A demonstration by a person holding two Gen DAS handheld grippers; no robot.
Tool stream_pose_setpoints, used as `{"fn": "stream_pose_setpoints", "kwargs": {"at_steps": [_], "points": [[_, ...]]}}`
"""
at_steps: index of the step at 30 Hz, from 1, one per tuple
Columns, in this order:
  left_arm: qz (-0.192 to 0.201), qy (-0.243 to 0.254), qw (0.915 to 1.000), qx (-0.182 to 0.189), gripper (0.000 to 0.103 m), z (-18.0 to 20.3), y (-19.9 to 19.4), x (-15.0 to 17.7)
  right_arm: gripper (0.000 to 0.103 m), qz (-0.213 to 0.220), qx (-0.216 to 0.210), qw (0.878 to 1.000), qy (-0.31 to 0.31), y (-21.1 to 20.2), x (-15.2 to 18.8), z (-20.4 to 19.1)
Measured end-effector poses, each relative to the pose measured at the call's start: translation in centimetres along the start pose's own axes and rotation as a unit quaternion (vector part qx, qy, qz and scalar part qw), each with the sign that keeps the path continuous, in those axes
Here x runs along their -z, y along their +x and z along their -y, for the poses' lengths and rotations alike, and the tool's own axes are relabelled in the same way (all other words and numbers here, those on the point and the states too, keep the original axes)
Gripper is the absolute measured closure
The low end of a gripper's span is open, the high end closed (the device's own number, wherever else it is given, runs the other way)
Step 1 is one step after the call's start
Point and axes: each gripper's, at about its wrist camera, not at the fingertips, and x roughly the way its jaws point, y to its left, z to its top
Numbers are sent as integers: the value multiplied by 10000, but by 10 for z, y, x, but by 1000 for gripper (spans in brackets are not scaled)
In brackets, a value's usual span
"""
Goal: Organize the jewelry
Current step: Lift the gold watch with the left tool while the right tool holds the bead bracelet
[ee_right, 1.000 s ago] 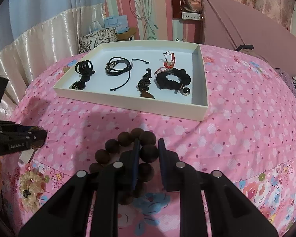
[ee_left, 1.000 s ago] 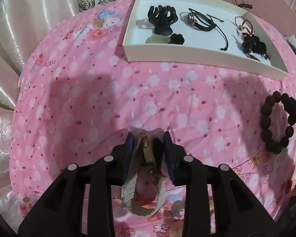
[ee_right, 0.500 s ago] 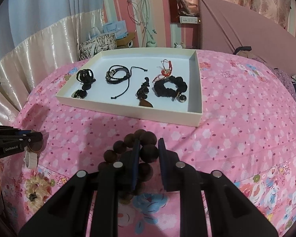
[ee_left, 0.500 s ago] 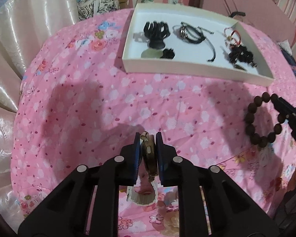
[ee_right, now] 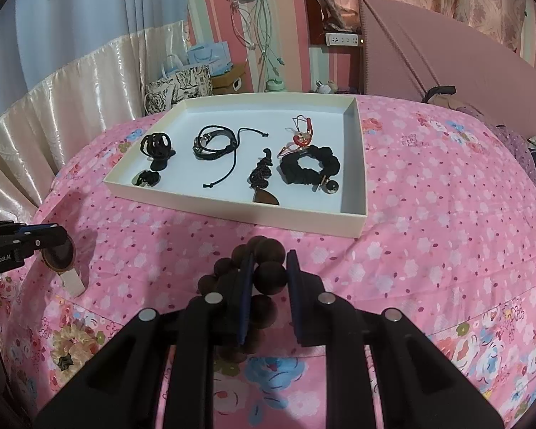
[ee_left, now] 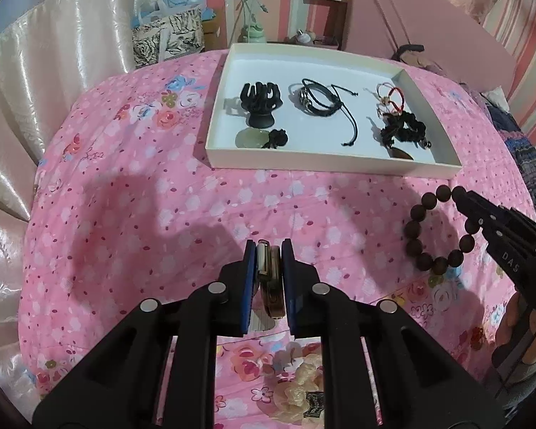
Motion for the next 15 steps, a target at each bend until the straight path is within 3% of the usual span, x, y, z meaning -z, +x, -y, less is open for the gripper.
{"fn": "stream_pose_setpoints", "kwargs": {"at_steps": [4,8,15], "points": [[-101,80,9998,-150,90,0,9,2,84,4,-12,10000,24,0,0,1],[-248,189,9994,-136,79,2,16,-2,84,-14,-27,10000,65,4,2,2],[-414,254,9981,-367,74,5,37,-10,84,-9,-58,9999,147,5,5,6]]}}
